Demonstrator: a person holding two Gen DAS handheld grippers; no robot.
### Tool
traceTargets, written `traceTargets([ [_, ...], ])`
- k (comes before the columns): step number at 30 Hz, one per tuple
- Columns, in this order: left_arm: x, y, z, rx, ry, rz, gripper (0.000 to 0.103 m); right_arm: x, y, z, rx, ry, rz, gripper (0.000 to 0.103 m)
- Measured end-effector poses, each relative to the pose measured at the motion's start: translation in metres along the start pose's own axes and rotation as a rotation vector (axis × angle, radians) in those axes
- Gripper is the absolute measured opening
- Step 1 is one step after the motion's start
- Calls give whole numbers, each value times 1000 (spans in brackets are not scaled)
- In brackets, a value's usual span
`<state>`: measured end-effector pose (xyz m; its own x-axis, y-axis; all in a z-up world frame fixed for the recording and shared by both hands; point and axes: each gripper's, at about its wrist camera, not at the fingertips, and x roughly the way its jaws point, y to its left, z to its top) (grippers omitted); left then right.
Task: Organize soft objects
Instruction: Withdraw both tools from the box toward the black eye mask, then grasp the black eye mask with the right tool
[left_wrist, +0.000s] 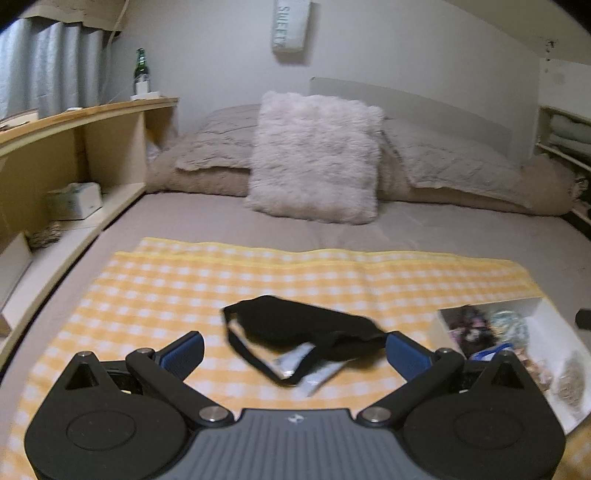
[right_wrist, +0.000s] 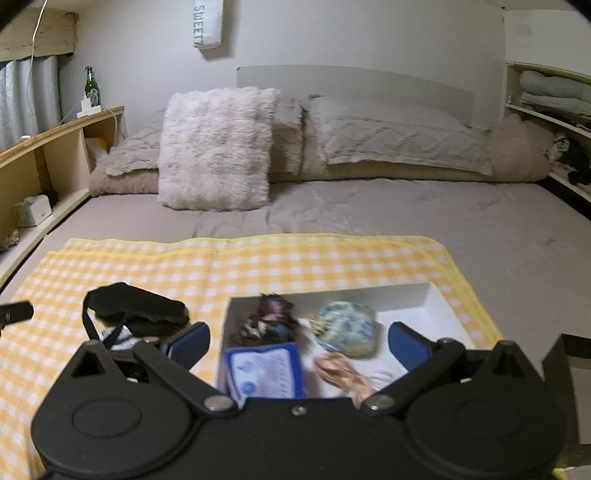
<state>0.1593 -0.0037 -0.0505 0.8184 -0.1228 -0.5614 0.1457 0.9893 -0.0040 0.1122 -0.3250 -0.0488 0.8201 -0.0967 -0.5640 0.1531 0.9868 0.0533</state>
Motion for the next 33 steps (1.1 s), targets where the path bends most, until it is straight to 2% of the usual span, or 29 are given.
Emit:
traceTargets([
  [7, 10, 32, -8, 4, 10, 82, 103, 28, 40, 8, -20, -14, 43, 103],
  [8, 13, 37, -9, -8, 20, 76, 103, 33, 47, 9, -31, -13, 51, 103],
  [12, 29, 44, -15, -1, 76, -23, 103, 56, 74, 11, -91, -4, 87, 103],
  [16, 47, 29, -25, 151, 117, -110, 102, 83, 101, 12, -197, -5, 104, 103],
  [19, 61, 13, -35, 270, 158, -180, 95, 102, 121, 8, -334, -5, 78, 102],
  [20, 66, 8, -39, 305, 171, -200, 91, 109, 127, 5, -384, 3, 87, 100],
  [22, 78, 0, -46, 356, 190, -243, 85, 123, 137, 1, -460, 27, 120, 89],
  [24, 89, -5, -50, 381, 213, -295, 79, 135, 144, -2, -510, 44, 147, 85],
  [29, 119, -17, -55, 433, 210, -394, 78, 167, 162, -7, -589, 69, 190, 78],
  [33, 141, -21, -53, 431, 190, -415, 79, 194, 172, -10, -631, 101, 227, 73],
])
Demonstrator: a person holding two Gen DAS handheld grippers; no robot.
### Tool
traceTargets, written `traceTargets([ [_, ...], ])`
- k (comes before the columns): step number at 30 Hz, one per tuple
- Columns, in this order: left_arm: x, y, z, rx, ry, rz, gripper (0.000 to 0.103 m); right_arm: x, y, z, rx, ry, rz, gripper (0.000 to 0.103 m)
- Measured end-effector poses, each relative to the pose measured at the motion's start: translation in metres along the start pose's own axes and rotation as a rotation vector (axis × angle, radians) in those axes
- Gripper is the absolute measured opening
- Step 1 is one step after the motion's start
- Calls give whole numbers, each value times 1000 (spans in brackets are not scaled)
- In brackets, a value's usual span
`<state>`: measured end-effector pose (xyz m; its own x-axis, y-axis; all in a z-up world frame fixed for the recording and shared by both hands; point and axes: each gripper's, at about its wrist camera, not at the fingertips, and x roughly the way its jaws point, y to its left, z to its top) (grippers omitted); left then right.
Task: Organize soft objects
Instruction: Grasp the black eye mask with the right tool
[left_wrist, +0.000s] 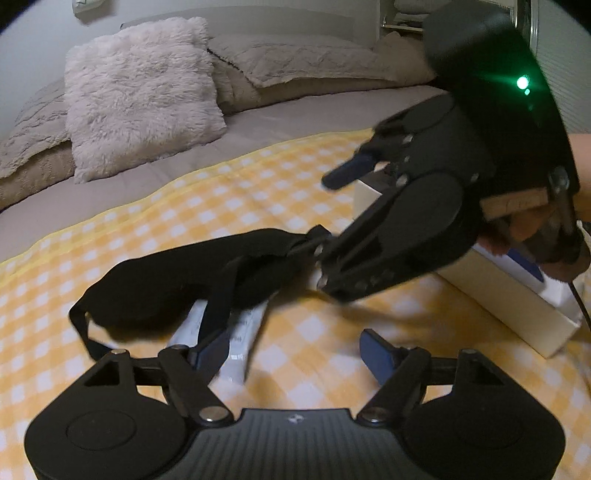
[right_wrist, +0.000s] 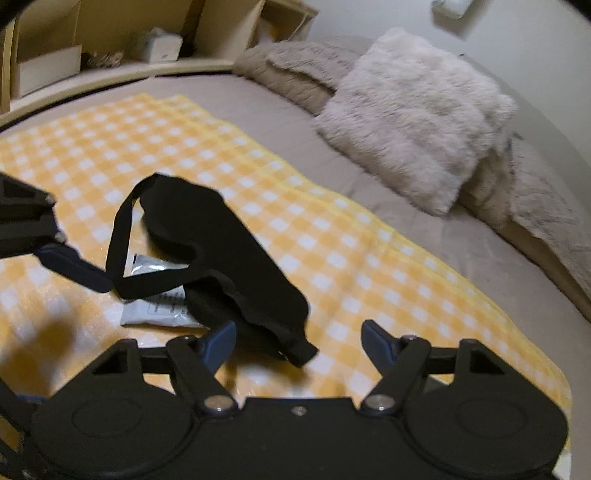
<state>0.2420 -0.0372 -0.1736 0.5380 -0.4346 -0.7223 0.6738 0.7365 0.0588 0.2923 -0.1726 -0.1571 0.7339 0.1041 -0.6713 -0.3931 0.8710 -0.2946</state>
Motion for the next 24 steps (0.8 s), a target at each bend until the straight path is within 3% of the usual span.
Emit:
traceTargets([
  [3, 15, 10, 0, -2, -4, 10, 79, 21, 0, 1, 5, 56, 26, 59],
  [5, 25, 19, -2, -9, -5, 43, 79, 29, -4, 2, 33, 74, 61, 38],
  [6, 28, 25, -3, -16, -6, 63, 79, 31, -7, 3, 51, 75, 70, 16],
  [7, 32, 30, -4, -30, -10, 84, 79, 33, -11, 6, 75, 76, 58, 1],
  [12, 34, 48, 3, -104, -75, 54, 80, 22, -38, 12, 245, -16, 14, 0],
  [16, 23, 52, 10, -161, -123, -161, 80, 15, -54, 11, 340, -67, -27, 0],
  [19, 24, 40, 13, -136, -88, -304, 80, 15, -62, 8, 390, -72, -25, 0],
  [21, 29, 26, 13, -78, -56, -313, 90, 14, -63, 6, 406, -67, -22, 0],
  [24, 40, 12, 11, -30, -21, -192, 91, 13, -63, 6, 409, -64, -24, 0],
])
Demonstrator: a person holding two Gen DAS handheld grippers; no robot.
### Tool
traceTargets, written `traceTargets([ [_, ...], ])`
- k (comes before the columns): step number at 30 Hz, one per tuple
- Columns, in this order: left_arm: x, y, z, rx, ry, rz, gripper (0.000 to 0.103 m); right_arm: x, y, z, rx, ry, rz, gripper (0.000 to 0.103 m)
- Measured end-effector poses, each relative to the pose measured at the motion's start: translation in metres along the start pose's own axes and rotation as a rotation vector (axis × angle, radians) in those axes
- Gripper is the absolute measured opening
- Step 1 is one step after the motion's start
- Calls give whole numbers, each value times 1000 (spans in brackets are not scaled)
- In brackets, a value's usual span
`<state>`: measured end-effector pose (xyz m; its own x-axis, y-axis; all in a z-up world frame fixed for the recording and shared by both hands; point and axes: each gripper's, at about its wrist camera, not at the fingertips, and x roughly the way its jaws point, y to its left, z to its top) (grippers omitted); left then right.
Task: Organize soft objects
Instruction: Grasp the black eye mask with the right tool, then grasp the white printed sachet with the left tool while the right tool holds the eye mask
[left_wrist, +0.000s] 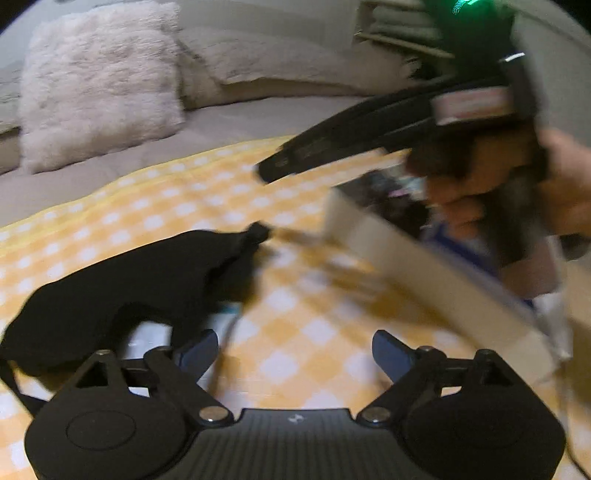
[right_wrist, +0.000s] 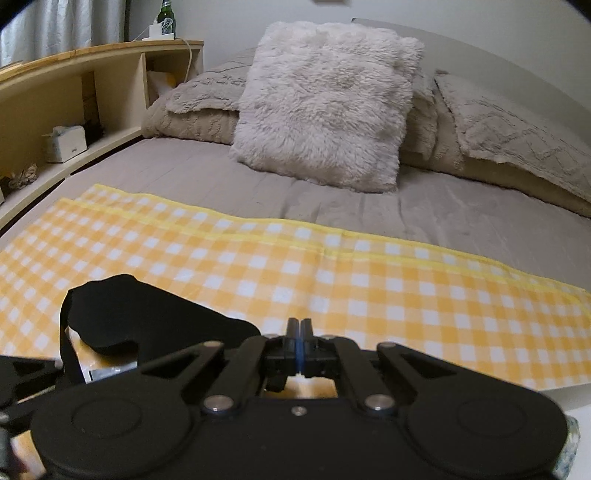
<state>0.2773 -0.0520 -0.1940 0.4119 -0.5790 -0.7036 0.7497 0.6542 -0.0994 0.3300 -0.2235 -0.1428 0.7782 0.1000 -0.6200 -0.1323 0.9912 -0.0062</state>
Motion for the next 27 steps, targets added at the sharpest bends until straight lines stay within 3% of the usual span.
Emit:
traceTargets([
  [7, 3, 33, -2, -92, 8, 225, 98, -1, 5, 3, -9, 16, 47, 0],
  [12, 7, 49, -5, -111, 37, 275, 99, 10, 6, -2, 12, 64, 75, 3],
  [15, 7, 50, -5, -95, 39, 234, 97, 14, 2, -6, 63, 58, 80, 27],
  [17, 10, 50, -3, -82, 53, 174, 96, 16, 2, -8, 65, 51, 92, 35],
  [19, 10, 49, -5, -69, 86, 116, 96, 20, 3, -9, 61, 50, 92, 55],
  [21, 7, 44, -9, -31, 103, 61, 91, 23, 5, -10, 63, 54, 88, 60],
  [24, 2, 40, -12, -17, 115, -2, 83, 28, 9, -12, 52, 67, 102, 60],
  [27, -5, 35, -13, -23, 131, -70, 82, 30, 11, -13, 49, 74, 110, 61],
])
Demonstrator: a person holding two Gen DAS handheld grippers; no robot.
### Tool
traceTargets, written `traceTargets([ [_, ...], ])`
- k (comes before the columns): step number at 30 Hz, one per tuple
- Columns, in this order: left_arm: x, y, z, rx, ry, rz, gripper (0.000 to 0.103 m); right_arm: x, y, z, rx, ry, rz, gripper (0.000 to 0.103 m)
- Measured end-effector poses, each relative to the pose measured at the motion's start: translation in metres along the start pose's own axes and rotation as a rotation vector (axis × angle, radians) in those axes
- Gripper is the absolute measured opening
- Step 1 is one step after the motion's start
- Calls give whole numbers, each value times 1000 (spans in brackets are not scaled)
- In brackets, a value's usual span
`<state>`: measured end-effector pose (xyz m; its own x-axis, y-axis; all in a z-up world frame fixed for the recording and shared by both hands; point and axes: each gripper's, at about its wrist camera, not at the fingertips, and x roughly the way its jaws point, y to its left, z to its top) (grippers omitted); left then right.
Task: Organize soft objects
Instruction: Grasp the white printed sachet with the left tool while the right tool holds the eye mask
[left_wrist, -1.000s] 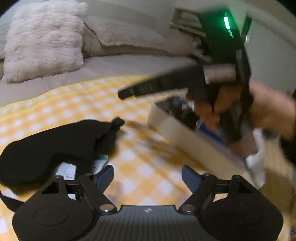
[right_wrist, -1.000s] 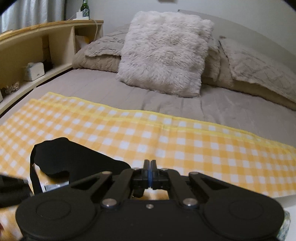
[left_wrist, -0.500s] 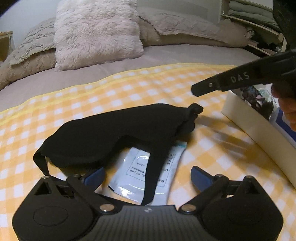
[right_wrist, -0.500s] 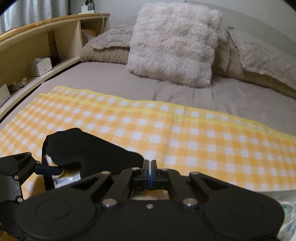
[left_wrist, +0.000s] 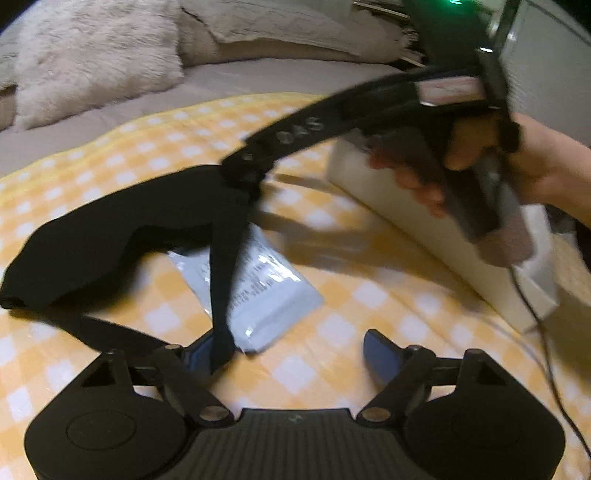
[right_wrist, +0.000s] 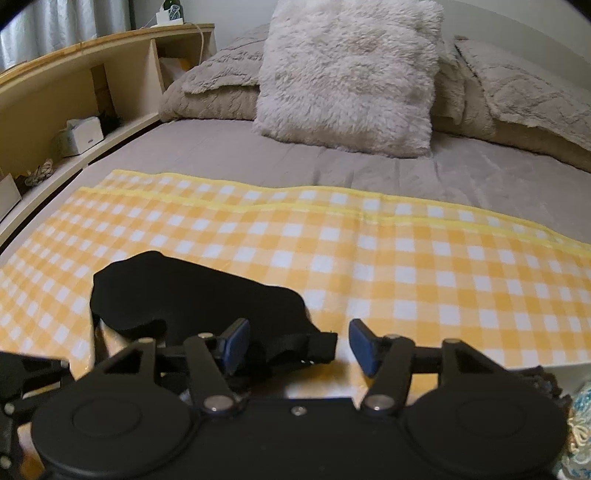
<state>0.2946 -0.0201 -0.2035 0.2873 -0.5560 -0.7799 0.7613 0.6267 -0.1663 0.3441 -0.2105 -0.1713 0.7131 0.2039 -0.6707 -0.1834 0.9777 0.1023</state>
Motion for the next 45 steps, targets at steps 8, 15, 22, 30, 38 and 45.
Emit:
traceTargets([
  [8, -17, 7, 7, -94, -73, 44, 83, -3, -6, 1, 31, -2, 3, 61],
  [15, -36, -5, 23, -139, -141, -106, 83, -5, -17, 1, 67, 1, -17, 61],
  [22, 14, -23, 29, -206, 3, 7, 85, -9, -16, 4, 67, -7, -1, 61],
  [30, 12, 1, 26, -353, -50, 238, 94, -7, -14, 3, 59, -1, 15, 61],
  [38, 31, -15, 36, -401, -71, 320, 101, -7, -17, 4, 87, -20, 10, 61],
  [45, 35, -21, 35, -346, -68, 408, 60, -4, -21, 7, 118, -65, 32, 49],
])
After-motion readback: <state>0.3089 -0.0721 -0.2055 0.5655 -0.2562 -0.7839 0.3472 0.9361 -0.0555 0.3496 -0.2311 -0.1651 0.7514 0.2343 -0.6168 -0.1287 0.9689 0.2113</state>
